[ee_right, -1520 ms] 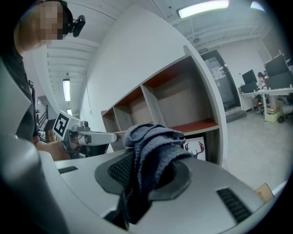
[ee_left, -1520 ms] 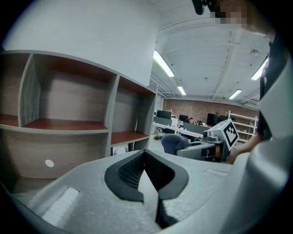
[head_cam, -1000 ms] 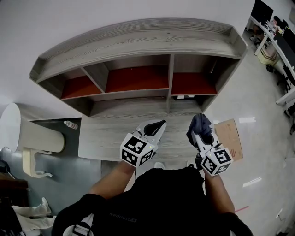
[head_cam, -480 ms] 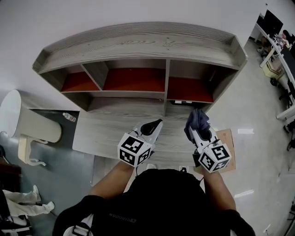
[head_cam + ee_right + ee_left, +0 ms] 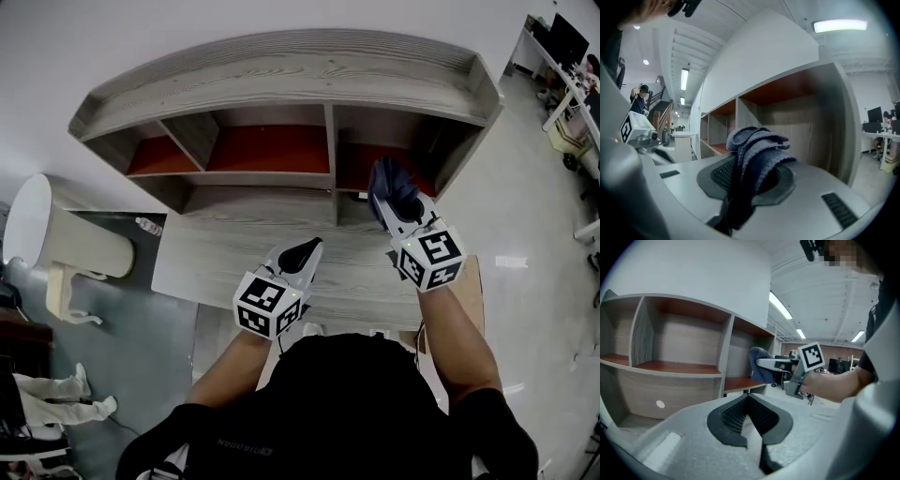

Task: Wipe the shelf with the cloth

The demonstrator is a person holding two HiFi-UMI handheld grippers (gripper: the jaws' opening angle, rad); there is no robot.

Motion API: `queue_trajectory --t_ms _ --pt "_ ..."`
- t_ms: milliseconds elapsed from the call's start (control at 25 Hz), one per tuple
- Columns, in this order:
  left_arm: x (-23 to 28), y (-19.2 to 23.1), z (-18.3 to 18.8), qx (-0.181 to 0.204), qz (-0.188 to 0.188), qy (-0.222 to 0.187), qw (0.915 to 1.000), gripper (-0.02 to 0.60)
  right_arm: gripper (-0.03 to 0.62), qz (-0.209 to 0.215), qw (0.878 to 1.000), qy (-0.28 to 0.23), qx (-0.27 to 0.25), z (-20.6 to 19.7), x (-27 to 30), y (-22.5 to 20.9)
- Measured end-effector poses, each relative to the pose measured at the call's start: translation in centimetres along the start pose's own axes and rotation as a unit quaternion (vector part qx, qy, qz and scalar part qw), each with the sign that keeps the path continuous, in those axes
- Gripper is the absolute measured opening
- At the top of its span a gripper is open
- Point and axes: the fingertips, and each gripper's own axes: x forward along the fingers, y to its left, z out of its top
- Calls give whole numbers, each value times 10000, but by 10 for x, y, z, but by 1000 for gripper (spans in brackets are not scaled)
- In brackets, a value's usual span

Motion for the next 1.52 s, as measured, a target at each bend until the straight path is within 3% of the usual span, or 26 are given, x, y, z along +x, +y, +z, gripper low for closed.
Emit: queue_trajectory --t_ms 200,440,720,960,1520 --pt "-11 5 -3 -36 200 16 9998 8 95 17 9992 -312 -255 37 51 -12" --pt "-13 4 -16 63 205 326 9992 8 94 -203 9975 -392 -560 66 104 -30" --pt "-16 11 -10 28 267 209 9994 8 94 -352 9944 -401 -908 84 129 -37" --pt "-14 13 -2 50 231 124 9996 8 94 -612 9921 -393 -1025 84 127 -51" --pt "2 7 -1 72 7 152 9999 8 94 -1690 9817 -192 -854 63 74 -127"
